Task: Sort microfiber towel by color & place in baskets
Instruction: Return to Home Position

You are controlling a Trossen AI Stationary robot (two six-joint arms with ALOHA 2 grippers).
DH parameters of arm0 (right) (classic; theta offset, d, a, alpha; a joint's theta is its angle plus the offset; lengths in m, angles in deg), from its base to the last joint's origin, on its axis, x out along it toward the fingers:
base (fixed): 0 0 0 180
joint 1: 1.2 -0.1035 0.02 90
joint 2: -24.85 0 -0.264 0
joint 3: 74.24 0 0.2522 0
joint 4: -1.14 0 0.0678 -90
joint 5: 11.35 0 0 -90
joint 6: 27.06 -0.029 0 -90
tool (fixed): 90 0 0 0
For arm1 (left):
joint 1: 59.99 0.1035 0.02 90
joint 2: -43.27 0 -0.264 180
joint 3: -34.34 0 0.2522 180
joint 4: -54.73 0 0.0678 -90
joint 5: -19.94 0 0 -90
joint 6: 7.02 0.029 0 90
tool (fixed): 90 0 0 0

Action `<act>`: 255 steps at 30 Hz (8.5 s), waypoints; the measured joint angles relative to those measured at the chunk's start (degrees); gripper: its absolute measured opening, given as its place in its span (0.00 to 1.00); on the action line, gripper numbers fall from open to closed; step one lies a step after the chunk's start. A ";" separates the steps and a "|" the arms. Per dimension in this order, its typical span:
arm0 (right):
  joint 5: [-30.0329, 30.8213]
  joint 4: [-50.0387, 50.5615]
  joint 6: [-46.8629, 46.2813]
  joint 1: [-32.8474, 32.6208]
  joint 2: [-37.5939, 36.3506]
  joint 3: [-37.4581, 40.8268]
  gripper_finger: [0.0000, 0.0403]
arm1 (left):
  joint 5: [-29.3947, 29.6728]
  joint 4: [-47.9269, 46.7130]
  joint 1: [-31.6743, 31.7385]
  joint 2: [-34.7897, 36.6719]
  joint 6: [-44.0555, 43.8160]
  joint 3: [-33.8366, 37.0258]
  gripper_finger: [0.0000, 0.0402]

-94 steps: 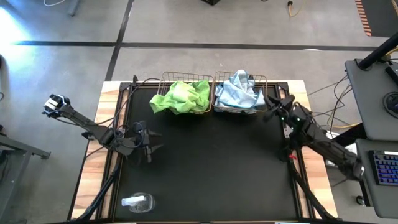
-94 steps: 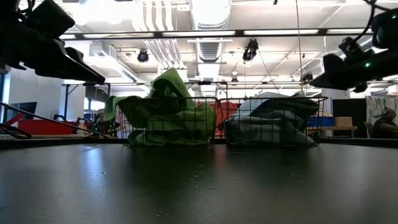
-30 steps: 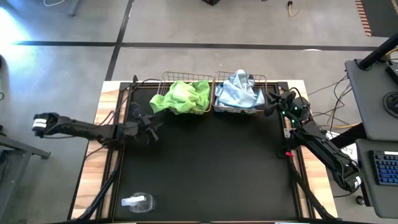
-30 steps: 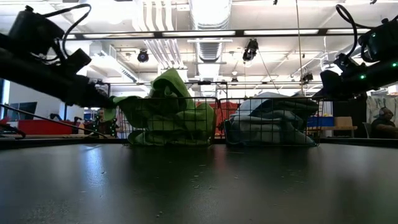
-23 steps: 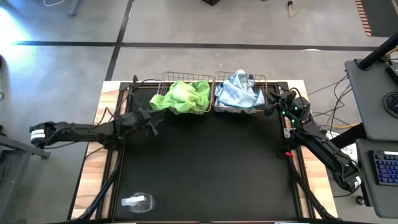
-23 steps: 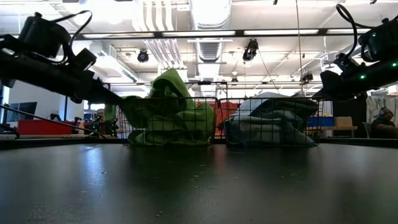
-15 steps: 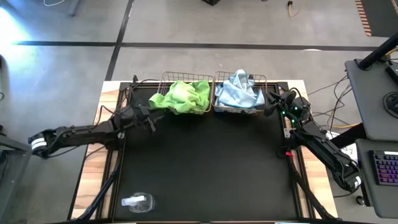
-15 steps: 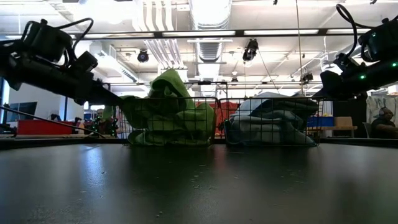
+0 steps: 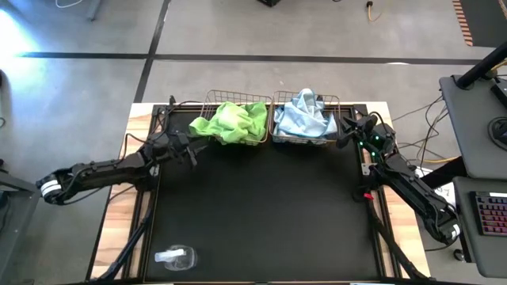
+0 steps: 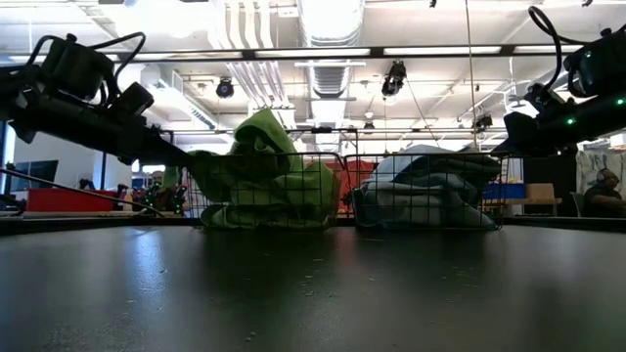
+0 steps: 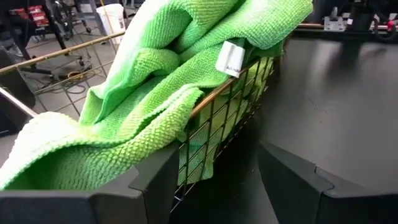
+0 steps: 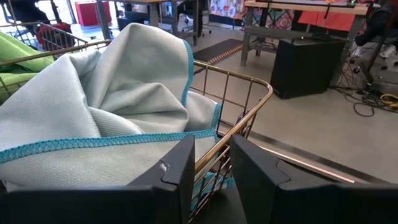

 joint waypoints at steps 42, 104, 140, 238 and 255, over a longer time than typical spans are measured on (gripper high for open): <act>-0.04 0.44 0.02 -0.02 -11.75 -0.02 0.24 | 3.19 -0.64 -0.07 19.87 -5.18 -0.12 0.50; -0.02 0.63 0.02 -0.02 -18.78 -0.07 0.24 | 3.17 -0.92 -0.05 34.97 -5.18 -0.12 0.50; -0.04 0.63 0.02 -0.02 -18.78 -0.04 0.24 | 3.18 -0.91 -0.05 26.02 -5.18 -0.12 0.50; -0.02 0.63 0.02 -0.03 -18.77 -0.02 0.24 | 3.17 -0.90 -0.07 12.26 -5.18 -0.12 0.50; -0.03 0.63 0.02 -0.03 -18.76 -0.02 0.24 | 3.17 -0.90 -0.07 10.28 -5.18 -0.12 0.50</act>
